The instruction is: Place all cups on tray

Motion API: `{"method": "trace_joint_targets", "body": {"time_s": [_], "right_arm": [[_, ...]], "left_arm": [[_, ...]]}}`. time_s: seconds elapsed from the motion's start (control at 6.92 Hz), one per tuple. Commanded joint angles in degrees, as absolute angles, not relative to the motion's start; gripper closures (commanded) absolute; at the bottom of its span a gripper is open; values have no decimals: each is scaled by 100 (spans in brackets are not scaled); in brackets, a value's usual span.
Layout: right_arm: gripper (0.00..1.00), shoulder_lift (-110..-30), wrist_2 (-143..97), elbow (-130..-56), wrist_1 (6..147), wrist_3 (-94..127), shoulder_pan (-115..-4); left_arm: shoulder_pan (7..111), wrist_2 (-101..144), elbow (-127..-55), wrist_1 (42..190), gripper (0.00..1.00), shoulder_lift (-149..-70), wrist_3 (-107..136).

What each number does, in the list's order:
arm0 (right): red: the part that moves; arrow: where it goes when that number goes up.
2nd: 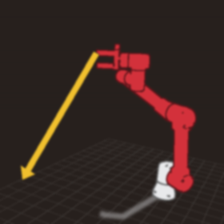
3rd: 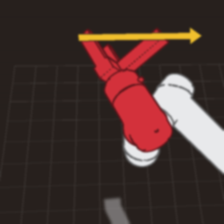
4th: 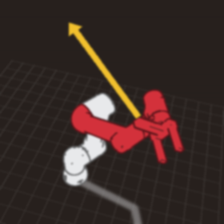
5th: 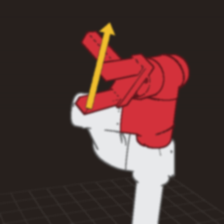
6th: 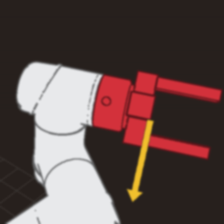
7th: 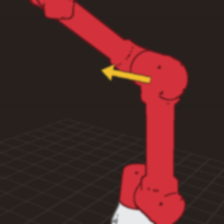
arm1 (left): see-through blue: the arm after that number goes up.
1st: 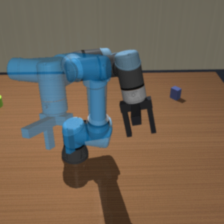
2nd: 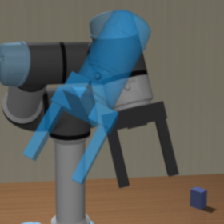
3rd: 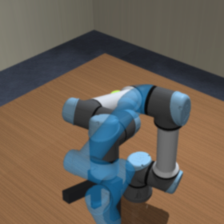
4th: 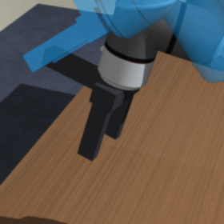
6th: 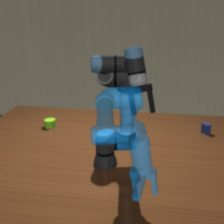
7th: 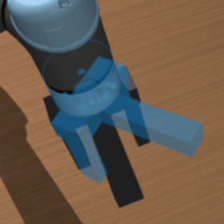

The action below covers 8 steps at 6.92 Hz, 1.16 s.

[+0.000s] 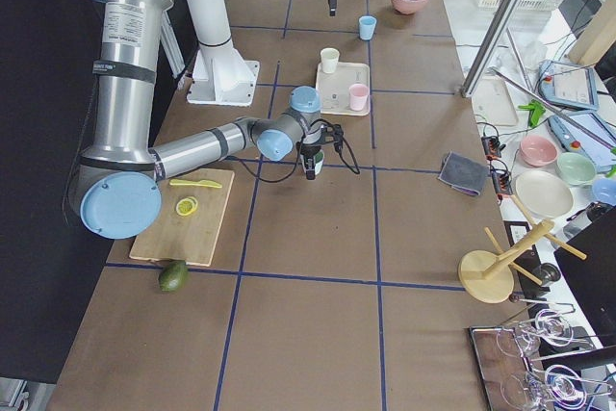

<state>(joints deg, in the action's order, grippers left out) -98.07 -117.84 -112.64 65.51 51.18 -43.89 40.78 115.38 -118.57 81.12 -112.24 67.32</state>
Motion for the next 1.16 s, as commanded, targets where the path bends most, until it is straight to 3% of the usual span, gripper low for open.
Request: {"method": "trace_joint_targets", "body": {"time_s": [0.0,0.14,0.58,1.01], "right_arm": [[90,-9651,-11786,-11224,6557,5150,-4342],[98,-9598,-11804,-11224,6557,5150,-4333],[100,-9134,-12074,-11424,6714,5674,-4307],[100,-7259,-11867,-11374,8246,7000,-3739]], "left_arm": [[4078,11531,-11856,8112,0,-11224,6732],[4078,11531,-11856,8112,0,-11224,6732],[4078,11531,-11856,8112,0,-11224,6759],[4069,11531,-11856,8112,0,-11224,6785]]}}
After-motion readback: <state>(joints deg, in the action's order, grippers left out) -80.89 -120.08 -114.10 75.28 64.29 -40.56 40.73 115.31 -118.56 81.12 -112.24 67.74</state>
